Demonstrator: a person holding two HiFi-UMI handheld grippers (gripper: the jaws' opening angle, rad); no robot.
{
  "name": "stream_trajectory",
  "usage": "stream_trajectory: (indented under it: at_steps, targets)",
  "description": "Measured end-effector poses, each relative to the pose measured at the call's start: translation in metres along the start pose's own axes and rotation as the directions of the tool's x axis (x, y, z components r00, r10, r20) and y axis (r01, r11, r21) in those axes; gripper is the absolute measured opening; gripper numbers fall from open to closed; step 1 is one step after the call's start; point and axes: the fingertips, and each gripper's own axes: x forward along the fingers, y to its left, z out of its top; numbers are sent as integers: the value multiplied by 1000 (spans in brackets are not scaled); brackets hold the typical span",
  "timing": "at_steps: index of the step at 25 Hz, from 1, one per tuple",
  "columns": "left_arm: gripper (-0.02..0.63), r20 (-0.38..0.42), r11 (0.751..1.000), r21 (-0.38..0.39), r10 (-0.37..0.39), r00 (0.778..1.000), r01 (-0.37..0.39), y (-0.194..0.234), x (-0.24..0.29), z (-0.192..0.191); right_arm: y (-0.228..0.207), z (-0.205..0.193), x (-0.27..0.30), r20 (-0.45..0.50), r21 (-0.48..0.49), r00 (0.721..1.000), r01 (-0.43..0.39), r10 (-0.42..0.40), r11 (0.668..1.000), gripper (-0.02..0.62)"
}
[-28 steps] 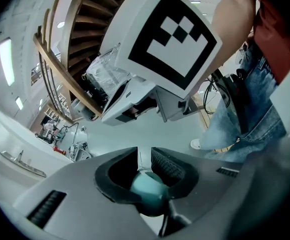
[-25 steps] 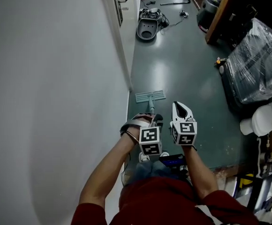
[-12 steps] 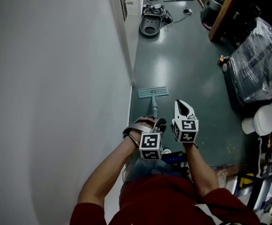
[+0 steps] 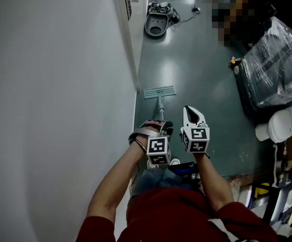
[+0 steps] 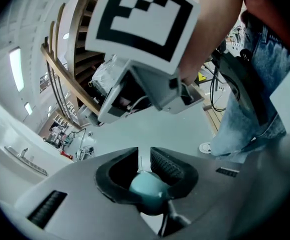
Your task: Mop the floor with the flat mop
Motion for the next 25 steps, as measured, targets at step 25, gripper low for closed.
stream_trajectory:
  at_steps: [25]
  targets:
    - [81, -7, 997, 77, -23, 1000, 23, 240, 173, -1, -130, 73, 188, 12, 48, 1000, 0, -1, 999, 17]
